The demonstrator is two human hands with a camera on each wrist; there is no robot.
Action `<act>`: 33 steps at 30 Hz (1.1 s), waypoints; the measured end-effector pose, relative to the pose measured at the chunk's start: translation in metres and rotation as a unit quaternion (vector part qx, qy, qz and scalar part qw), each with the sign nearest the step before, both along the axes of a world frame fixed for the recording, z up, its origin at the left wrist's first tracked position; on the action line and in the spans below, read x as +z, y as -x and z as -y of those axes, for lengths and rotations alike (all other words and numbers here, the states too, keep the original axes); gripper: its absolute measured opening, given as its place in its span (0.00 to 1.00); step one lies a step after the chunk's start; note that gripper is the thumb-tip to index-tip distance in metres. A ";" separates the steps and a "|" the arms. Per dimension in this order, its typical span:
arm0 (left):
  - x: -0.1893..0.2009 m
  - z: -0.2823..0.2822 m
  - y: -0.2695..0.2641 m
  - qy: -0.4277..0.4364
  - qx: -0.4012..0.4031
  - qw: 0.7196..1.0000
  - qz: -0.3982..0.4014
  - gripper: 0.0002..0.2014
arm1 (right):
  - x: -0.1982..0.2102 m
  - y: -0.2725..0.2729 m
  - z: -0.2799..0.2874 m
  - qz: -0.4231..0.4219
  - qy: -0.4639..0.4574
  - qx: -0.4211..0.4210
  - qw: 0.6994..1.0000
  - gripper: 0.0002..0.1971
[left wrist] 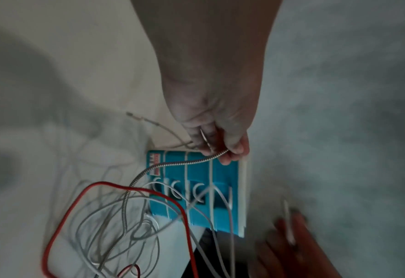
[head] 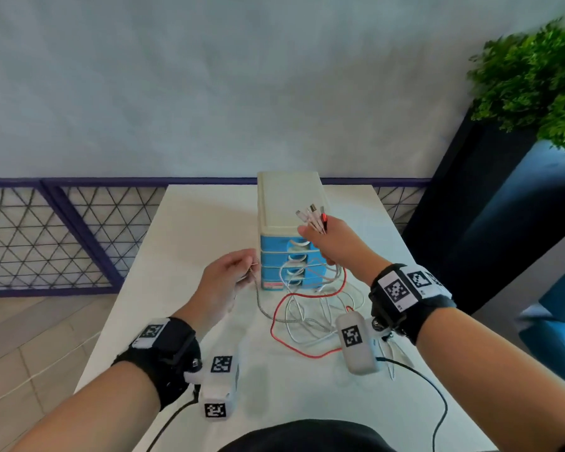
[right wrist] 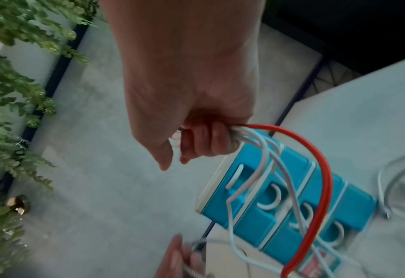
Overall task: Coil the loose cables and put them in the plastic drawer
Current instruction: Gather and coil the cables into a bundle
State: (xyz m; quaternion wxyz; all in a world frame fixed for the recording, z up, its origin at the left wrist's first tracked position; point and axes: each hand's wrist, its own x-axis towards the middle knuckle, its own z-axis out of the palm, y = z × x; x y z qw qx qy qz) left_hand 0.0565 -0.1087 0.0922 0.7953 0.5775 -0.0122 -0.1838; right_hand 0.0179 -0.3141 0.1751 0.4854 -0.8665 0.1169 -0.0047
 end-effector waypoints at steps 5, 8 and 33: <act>0.032 0.013 0.007 -0.079 -0.015 0.987 0.136 0.14 | -0.010 -0.008 -0.026 -0.060 -0.096 0.019 0.993 0.17; 0.041 0.023 0.018 -0.132 -0.052 0.974 0.176 0.21 | -0.012 -0.014 -0.036 -0.090 -0.227 0.039 0.969 0.17; 0.066 0.032 -0.036 0.049 -0.015 0.997 -0.054 0.16 | -0.022 -0.008 -0.021 -0.039 -0.187 -0.005 0.982 0.13</act>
